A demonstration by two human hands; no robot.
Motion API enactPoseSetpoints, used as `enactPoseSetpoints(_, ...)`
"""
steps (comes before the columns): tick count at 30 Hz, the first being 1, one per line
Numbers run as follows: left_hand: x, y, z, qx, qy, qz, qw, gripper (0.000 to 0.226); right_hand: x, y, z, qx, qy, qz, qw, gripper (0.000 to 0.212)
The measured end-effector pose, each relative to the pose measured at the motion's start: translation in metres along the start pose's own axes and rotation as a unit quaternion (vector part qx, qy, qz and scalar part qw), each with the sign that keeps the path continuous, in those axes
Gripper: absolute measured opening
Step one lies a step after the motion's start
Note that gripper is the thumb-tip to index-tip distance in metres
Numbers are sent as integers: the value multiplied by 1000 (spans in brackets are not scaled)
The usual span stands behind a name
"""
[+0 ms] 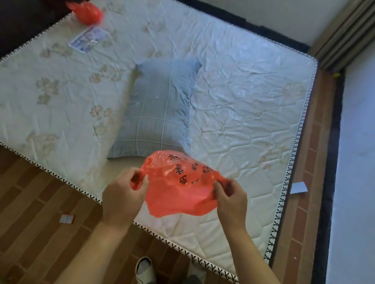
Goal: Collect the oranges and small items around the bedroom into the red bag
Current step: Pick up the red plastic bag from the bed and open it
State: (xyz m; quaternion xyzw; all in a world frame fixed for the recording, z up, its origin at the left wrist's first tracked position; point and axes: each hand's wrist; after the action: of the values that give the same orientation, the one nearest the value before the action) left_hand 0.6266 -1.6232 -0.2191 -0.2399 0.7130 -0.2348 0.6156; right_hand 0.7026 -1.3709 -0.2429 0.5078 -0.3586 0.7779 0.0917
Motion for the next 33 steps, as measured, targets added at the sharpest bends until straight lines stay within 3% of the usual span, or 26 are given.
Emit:
enactPoseSetpoints(4,-18,-58,-5,-61,38,15,997,10,55,4,19,41,-63,40,996,14)
enactPoseSetpoints(17,11,-198,7,-221,-22,9,975,11,178,87,65,114,-211,131,962,41)
enactPoseSetpoints(22,38,-237,31,-319,-74,-46,944,12,218,129,78,195,-248,140,938,49)
enactPoseSetpoints(28,41,-275,74,-381,-141,-88,909,16,249,177,92,295,-315,143,891,29)
enactPoseSetpoints(33,20,-277,118,-427,-194,-146,871,17,255,201,120,373,-366,127,843,38)
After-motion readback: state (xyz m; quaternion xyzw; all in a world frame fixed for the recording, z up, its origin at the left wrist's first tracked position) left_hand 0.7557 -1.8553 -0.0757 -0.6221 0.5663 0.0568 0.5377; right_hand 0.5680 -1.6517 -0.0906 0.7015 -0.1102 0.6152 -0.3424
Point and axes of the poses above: each hand's wrist, its own z-axis away from the middle knuckle, its own y-axis out of the palm, x = y × z, and after that the axes turned 7 degrees about z, right-handed
